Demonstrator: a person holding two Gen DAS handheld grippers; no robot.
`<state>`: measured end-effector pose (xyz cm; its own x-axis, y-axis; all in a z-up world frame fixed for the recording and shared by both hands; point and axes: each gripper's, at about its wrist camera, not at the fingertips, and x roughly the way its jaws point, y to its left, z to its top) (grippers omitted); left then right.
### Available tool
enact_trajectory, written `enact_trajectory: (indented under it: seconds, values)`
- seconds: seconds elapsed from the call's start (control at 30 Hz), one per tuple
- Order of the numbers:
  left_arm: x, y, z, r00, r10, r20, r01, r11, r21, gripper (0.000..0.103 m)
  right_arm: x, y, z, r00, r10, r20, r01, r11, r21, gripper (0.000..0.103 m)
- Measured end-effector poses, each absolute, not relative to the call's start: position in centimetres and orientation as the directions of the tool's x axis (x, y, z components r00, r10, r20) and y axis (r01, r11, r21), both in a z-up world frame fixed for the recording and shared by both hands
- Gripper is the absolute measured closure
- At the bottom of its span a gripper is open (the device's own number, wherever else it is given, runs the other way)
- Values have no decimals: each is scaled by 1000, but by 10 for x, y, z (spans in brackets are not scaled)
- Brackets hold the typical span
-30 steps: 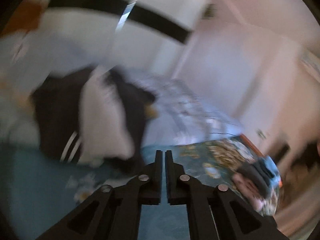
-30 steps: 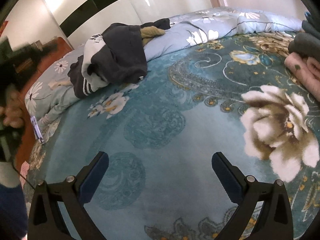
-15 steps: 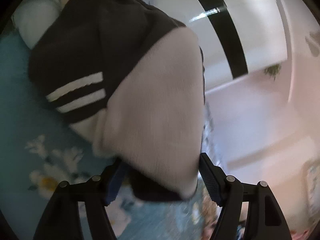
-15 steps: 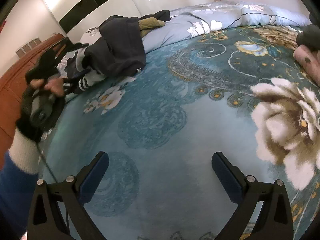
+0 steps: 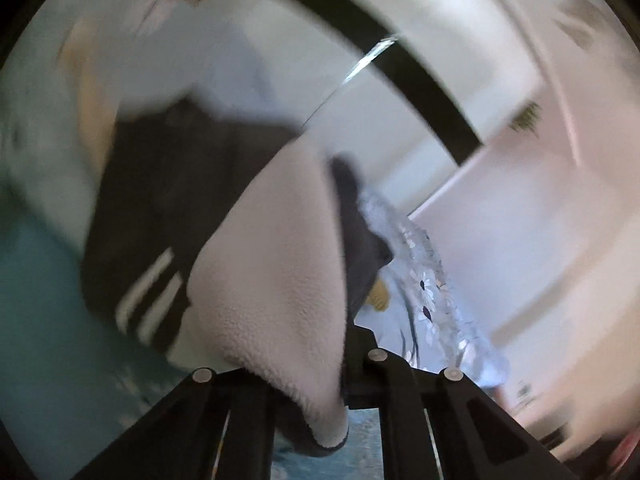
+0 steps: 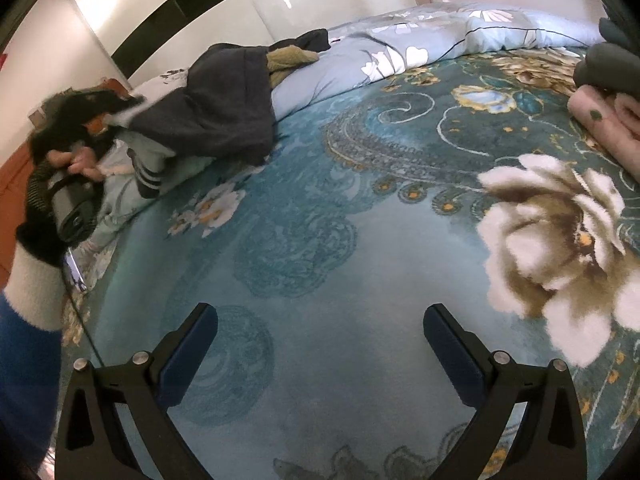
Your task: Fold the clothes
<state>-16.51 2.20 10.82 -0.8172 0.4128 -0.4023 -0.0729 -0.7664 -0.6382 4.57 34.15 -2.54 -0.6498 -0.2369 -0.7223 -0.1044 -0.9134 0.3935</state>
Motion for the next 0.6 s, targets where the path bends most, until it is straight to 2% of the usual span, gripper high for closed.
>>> enact_trajectory:
  seconds: [0.23,0.37,0.5,0.6]
  values:
    - [-106,23,194,-853,442,-277,-236,-801,-550,95,55,323,-4,-672,-265,-691,-47,-917,397,0]
    - [-70,32,230,-810,548,-211,-387,-769,-509,95,63,318,6,-689,-266,-674,-28,-920,392,0]
    - [-33,52,252,-724,664,-188,-518,-703,-488,95,72,318,11,-695,-261,-671,-24,-923,383,0]
    - [-28,65,246,-644,727,-240,-561,-661,-499,94,79,321,12,-696,-250,-673,-34,-925,379,0]
